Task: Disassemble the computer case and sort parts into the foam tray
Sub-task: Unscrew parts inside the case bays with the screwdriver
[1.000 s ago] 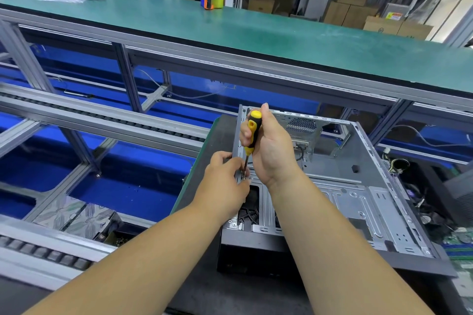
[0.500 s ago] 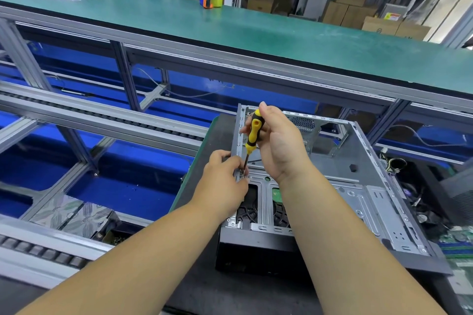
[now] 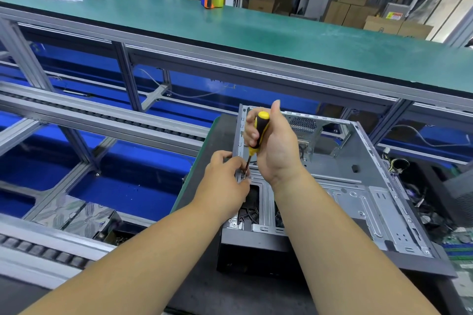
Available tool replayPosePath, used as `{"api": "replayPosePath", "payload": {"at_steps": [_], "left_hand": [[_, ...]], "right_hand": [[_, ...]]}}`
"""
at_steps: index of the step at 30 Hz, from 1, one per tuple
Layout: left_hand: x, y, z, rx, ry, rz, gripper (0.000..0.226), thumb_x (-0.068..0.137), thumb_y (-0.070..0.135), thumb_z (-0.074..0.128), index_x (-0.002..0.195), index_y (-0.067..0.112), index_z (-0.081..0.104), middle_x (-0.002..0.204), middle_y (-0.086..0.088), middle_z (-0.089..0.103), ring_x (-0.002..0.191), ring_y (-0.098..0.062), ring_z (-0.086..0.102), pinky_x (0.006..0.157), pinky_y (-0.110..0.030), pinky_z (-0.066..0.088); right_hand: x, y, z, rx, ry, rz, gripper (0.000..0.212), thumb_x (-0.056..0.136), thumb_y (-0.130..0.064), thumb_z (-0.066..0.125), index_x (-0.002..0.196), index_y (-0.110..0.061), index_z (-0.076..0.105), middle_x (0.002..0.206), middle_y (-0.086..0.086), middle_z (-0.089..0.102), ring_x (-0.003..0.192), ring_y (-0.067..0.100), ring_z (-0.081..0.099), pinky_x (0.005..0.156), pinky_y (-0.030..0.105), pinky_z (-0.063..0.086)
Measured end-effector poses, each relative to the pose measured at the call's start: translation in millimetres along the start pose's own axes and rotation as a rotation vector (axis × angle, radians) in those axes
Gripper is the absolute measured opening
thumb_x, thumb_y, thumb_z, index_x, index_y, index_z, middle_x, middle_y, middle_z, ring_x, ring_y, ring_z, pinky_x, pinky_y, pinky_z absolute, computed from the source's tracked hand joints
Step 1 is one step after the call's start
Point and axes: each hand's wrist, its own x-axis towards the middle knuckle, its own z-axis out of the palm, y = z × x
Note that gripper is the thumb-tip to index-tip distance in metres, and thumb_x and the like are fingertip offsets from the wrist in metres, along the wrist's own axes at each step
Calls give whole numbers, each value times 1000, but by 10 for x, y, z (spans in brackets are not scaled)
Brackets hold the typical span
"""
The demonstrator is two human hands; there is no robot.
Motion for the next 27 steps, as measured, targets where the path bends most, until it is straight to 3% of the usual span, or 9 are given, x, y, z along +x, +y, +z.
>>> {"api": "replayPosePath", "payload": {"at_steps": [5,10,14,18,27], "left_hand": [[3,-7,1,-9,1,6,12,85,30,65,87,36,56,118,15,34,114,-13,42,86,-28,42],[0,-7,11,-32,9,-11,11,85,29,66,89,36,59,115,17,33,111,-10,42,83,-28,46],[2,-3,12,-36,8,-19,10,85,30,67,89,35,60,117,16,34,113,-10,42,86,-31,49],[1,7,8,-25,-6,-25,11,86,31,67,90,36,58,118,17,33,115,-10,41,86,-28,44],[-4,0,-6,-11,-13,-10,16,86,32,67,90,38,53,115,18,29,113,-10,39,82,-26,37]], "right_hand": [[-40,-21,-19,-139,-90,4,25,99,-36,45,84,-16,44,68,0,51,59,14,42,59,23,36],[-57,-117,-59,-184,-24,14,24,104,-25,46,84,-16,56,83,2,64,69,15,57,70,27,47],[-54,-133,-78,-170,11,37,22,103,-24,50,89,-12,62,81,0,65,72,14,62,76,30,50],[-55,-79,-47,-27,-14,55,32,104,-27,46,88,-8,66,77,-1,67,70,13,62,78,30,53],[27,-6,5,-22,21,72,54,104,-51,26,85,-10,57,58,-2,44,54,12,39,60,25,36]]}}
